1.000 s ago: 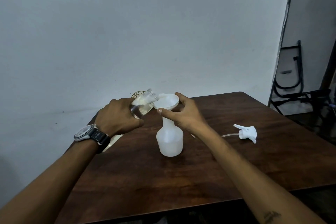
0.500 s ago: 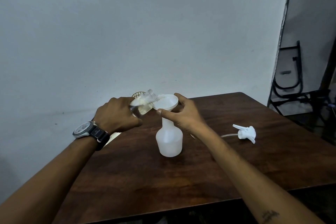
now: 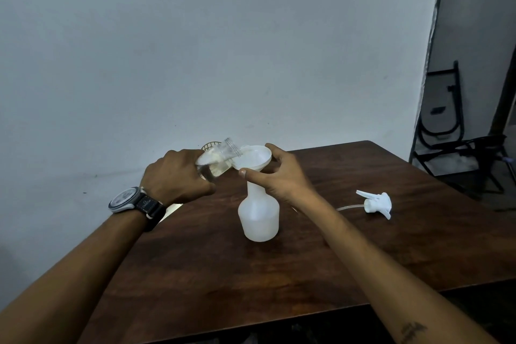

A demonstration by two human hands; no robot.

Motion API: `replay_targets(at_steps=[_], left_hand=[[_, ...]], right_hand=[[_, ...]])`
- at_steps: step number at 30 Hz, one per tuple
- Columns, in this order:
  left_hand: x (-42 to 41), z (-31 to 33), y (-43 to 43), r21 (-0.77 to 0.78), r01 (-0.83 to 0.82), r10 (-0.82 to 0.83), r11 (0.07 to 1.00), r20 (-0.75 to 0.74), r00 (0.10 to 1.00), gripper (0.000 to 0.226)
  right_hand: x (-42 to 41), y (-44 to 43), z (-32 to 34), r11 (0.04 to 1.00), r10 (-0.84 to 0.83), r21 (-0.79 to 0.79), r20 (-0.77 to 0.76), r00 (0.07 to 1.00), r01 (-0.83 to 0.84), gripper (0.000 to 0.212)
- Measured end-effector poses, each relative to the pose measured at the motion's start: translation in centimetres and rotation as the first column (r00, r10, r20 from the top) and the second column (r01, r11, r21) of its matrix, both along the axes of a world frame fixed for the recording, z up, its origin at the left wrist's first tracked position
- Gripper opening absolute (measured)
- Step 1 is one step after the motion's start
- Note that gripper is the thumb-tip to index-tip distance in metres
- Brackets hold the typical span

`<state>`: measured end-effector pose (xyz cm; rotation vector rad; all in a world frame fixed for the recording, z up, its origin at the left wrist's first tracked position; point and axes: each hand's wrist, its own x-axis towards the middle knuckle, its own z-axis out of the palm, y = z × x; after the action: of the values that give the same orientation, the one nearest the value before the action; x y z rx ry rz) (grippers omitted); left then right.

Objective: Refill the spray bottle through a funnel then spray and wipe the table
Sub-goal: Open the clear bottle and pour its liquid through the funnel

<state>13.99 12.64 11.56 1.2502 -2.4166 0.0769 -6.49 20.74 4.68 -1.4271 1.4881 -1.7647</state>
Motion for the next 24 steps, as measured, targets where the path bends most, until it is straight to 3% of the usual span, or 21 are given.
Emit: replay_targets(at_steps=[4,11,24], left_hand=[[0.1,0.1,0.2,-0.013,0.002,-0.002,1.0,0.01,1.0,0.023],[0.1,0.5,0.3,-0.003,0.008,-0.008,1.0,0.044,0.999,0.018],[0.0,0.3,-0.1,-0.004,0.001,-0.001,1.0,0.058,0.998,0.022]], right_hand=[[0.0,0.0,0.1,1.0,0.008,-0.007,0.001,1.0,-0.008,0.036],[0.0,0.0,0.0,1.0,0.005,-0.004,0.0,1.0,-0.005,0.046],[0.0,0.3,0.1,1.0,0.011,-0.012,0.009,1.0,-0.011,0.035]])
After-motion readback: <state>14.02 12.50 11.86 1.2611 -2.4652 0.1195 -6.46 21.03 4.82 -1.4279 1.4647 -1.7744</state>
